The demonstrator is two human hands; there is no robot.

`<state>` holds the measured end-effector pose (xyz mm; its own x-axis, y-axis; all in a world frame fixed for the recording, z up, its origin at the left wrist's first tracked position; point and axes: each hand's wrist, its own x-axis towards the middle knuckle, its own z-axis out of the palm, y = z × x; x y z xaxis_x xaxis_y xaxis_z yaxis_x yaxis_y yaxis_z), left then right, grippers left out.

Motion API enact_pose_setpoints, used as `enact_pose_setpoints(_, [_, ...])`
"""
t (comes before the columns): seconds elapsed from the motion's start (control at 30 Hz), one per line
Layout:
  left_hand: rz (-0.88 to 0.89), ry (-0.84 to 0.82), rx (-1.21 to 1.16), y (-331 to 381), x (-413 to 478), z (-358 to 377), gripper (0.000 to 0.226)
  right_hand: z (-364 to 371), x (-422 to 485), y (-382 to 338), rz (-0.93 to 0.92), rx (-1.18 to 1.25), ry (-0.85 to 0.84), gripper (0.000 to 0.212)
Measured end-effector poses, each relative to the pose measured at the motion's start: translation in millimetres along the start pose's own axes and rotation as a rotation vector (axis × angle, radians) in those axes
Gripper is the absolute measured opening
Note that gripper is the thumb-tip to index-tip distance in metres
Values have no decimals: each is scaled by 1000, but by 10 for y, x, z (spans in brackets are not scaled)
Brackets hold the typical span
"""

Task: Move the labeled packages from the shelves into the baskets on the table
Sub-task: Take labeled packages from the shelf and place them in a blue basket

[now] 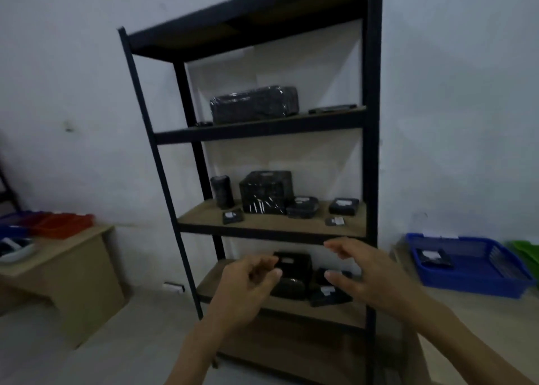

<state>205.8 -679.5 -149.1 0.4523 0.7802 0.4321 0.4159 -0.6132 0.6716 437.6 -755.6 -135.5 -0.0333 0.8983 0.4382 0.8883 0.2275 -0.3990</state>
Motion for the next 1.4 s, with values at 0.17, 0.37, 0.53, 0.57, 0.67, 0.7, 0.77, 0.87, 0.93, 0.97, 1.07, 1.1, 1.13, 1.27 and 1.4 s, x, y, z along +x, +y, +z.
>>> enact_pose_setpoints(0.17, [8, 101, 62, -412, 352, -510, 15, 266, 602, -206, -58, -20, 8, 56])
enact_pose_setpoints(0.37, [16, 175, 80, -894, 1045, -1117, 13, 674, 1722, -376, -151, -32, 5, 50])
enact_pose_setpoints(0.53, [25, 198, 129, -1376, 1656, -1578, 15, 874, 2825, -596, -188, -37, 43, 50])
enact_pose_setpoints(0.57, [24, 202, 141, -1476, 1773, -1669, 20, 918, 3024, -641, -194, -42, 44, 50])
enact_pose_setpoints(0.67, [33, 202, 162, -1774, 2127, -1938, 28, 1080, 3588, -773, -215, -93, 36, 49])
enact_pose_setpoints(0.7, [45, 204, 171, -1884, 2262, -2032, 29, 1145, 3773, -811, -219, -120, 34, 50])
enact_pose_setpoints(0.77, [65, 213, 174, -2100, 2553, -2221, 31, 1277, 4122, -879, -227, -177, 36, 52])
enact_pose_setpoints(0.87, [113, 221, 155, -2443, 3022, -2481, 32, 1489, 4624, -960, -229, -235, 63, 51])
enact_pose_setpoints(0.93, [145, 208, 146, -2648, 3325, -2633, 32, 1632, 4916, -1020, -218, -253, 93, 50])
enact_pose_setpoints(0.97, [161, 202, 137, -2742, 3484, -2710, 33, 1690, 5063, -1062, -207, -259, 103, 49])
enact_pose_setpoints(1.07, [208, 168, 152, -3006, 3941, -2913, 36, 1840, 5496, -1199, -195, -328, 109, 47])
enact_pose_setpoints(1.1, [231, 160, 159, -3075, 4099, -2979, 38, 1866, 5631, -1239, -189, -351, 121, 47])
enact_pose_setpoints(1.13, [258, 159, 157, -3132, 4257, -3041, 39, 1877, 5757, -1277, -187, -368, 139, 47])
enact_pose_setpoints(1.27, [374, 252, 182, -3331, 4856, -3277, 39, 1867, 6250, -1372, -194, -432, 178, 43])
enact_pose_setpoints(1.4, [426, 344, 433, -3611, 5392, -3390, 61, 1804, 6808, -1406, -217, -462, 211, 31])
